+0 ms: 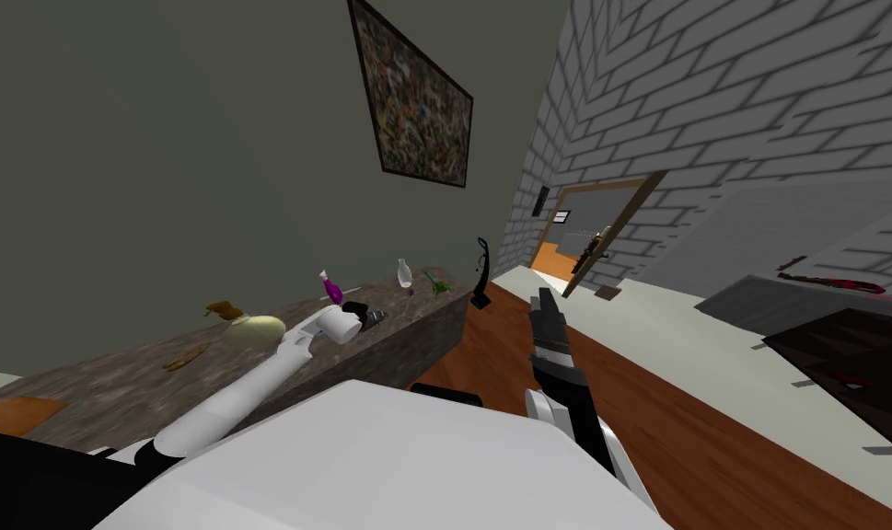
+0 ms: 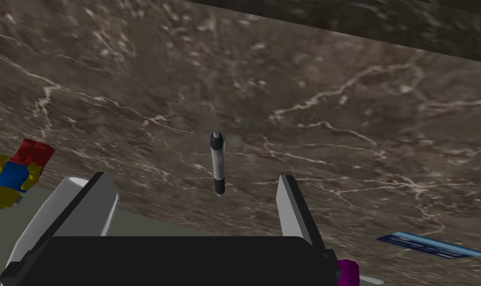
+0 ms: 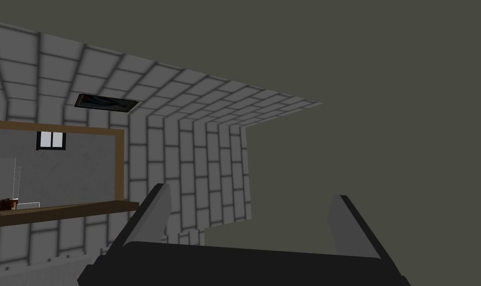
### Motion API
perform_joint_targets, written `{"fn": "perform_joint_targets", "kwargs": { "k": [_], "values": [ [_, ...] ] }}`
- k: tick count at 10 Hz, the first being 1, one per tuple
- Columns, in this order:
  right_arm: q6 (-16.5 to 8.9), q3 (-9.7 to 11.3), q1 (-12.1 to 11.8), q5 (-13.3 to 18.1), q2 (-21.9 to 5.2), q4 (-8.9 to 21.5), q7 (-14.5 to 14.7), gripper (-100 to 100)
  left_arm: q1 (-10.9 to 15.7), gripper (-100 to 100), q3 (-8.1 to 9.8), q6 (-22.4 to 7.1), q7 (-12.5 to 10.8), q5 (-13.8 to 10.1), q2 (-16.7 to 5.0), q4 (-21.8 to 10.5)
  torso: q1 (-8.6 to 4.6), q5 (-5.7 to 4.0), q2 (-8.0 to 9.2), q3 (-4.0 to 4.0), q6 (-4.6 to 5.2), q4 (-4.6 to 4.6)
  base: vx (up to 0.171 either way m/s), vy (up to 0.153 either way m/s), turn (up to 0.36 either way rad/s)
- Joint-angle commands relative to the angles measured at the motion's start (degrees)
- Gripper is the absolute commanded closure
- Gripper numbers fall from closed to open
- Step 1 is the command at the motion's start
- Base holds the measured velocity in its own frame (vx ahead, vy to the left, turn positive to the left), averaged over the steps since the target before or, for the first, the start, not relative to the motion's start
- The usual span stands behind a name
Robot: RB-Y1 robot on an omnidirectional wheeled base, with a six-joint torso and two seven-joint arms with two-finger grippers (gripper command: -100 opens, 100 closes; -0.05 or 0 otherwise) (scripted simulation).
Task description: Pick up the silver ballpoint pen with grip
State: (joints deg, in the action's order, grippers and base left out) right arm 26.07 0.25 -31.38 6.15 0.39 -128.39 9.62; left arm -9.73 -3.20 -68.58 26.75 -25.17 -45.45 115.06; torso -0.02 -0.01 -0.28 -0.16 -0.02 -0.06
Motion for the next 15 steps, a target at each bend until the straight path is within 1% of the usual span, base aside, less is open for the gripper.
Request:
{"fn": "perform_joint_targets", "kwargs": {
  "k": [1,3,4,5,6,7,8,9,10,11,12,13,15],
  "values": [
    [0.00,0.00,0.00,0.00,0.00,0.00,0.00,0,0.46,-100,-0.45,-2.73,-0.21,-0.36,-1.75,-1.06,0.00,0.00,0.00,0.00,0.00,0.00,0.090,0.011,-0.110],
    [0.00,0.00,0.00,0.00,0.00,0.00,0.00,0,1.11,-100,-1.03,-5.10,-0.47,-0.62,-3.51,-2.25,0.02,0.01,-0.07,-0.04,0.00,-0.02,0.090,-0.001,-0.072],
    [0.00,0.00,0.00,0.00,0.00,0.00,0.00,0,1.53,-100,-1.45,-6.64,-0.68,-0.78,-4.78,-3.09,0.00,0.01,-0.06,-0.04,-0.01,-0.02,0.086,0.017,-0.086],
    [0.00,0.00,0.00,0.00,0.00,0.00,0.00,0,1.71,-100,-1.64,-7.29,-0.78,-0.84,-5.38,-3.45,0.07,0.01,-0.05,-0.03,-0.01,-0.01,0.069,0.019,-0.068],
    [0.00,0.00,0.00,0.00,0.00,0.00,0.00,0,1.65,-100,-1.48,-6.75,-0.70,-0.80,-4.92,-3.12,0.07,0.02,0.01,0.00,-0.02,-0.01,0.027,0.007,-0.009],
    [0.00,0.00,0.00,0.00,0.00,0.00,0.00,0,1.67,0,-1.49,-6.97,-0.74,-0.82,-5.00,-3.15,0.03,0.02,0.14,0.07,-0.03,0.02,0.006,0.002,0.001],
    [0.00,0.00,0.00,0.00,0.00,0.00,0.00,0,4.53,-100,-0.77,-4.56,0.96,-1.48,-5.39,-6.01,0.01,0.01,0.24,0.13,-0.03,0.05,-0.100,0.016,-0.375],
    [0.00,0.01,0.04,0.00,0.00,0.00,0.00,0,5.03,-100,-0.77,-4.56,0.96,-1.48,-5.39,-7.52,0.03,0.01,0.54,0.29,0.07,0.10,-0.153,0.022,-0.252],
    [0.00,0.00,0.03,0.00,0.00,0.00,0.00,0,5.03,-100,-0.77,-4.56,0.96,-1.48,-5.39,-9.60,0.06,0.02,0.75,0.43,-0.02,0.16,-0.093,0.014,-0.020],
    [0.00,0.00,0.02,0.00,0.00,0.00,0.00,0,5.03,-100,-0.77,-4.56,0.96,-1.48,-5.39,-11.54,0.07,0.02,0.68,0.40,-0.06,0.15,-0.026,0.005,0.018],
    [0.00,0.00,0.01,0.00,0.00,0.00,0.00,0,7.71,-100,-0.05,-2.18,2.66,-2.14,-5.80,-13.53,0.05,0.03,0.50,0.29,-0.06,0.11,-0.081,0.014,-0.365],
    [0.00,0.01,0.03,0.00,0.00,0.00,0.00,0,8.39,-100,-0.05,-2.18,2.66,-2.14,-5.80,-15.71,0.05,0.01,0.56,0.31,0.07,0.12,-0.132,0.020,-0.301],
    [0.00,-0.01,0.01,0.00,0.00,0.00,0.00,0,8.39,-100,-0.05,-2.18,2.66,-2.14,-5.80,-18.93,0.07,0.02,0.68,0.39,-0.08,0.15,-0.061,0.001,0.025]
  ]
}}
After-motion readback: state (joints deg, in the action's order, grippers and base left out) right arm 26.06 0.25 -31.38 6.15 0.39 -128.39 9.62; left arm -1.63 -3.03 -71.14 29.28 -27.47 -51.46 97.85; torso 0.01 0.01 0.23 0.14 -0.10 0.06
